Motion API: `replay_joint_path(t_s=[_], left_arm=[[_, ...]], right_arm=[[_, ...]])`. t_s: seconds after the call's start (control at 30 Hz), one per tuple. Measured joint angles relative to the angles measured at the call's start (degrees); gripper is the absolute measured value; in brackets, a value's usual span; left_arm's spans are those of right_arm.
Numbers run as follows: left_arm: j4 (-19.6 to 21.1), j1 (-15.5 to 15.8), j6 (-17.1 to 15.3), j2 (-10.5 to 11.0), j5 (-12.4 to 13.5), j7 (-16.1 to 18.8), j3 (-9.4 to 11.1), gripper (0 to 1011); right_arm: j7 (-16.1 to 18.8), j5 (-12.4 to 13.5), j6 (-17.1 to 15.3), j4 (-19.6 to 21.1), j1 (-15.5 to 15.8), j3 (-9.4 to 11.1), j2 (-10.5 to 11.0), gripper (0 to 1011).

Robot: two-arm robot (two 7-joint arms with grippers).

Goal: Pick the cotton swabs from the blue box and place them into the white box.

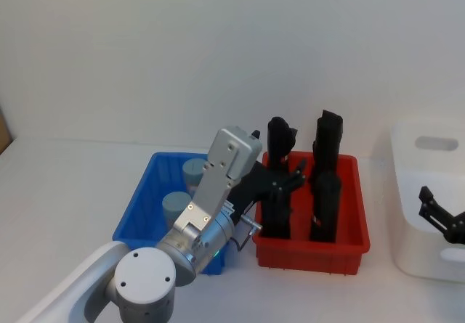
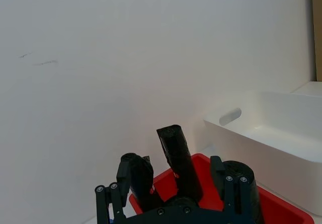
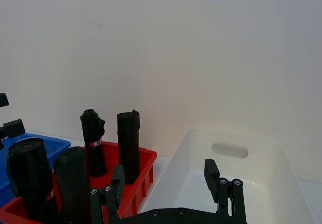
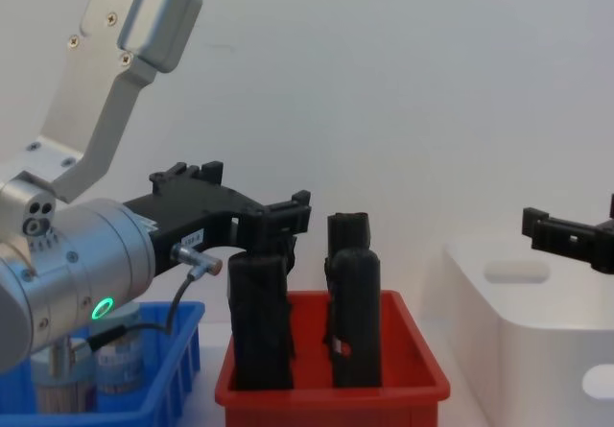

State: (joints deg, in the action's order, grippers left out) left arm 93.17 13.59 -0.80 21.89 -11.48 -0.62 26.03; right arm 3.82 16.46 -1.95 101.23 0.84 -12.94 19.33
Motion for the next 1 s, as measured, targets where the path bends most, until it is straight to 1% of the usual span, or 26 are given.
replay_joint_path(t_s=[1.0], left_arm=[[0.0, 0.0, 0.0, 0.0, 0.0, 0.0, 0.0, 1000]], right_arm=[[0.0, 0.0, 0.0, 0.0, 0.0, 0.0, 0.0, 1001]])
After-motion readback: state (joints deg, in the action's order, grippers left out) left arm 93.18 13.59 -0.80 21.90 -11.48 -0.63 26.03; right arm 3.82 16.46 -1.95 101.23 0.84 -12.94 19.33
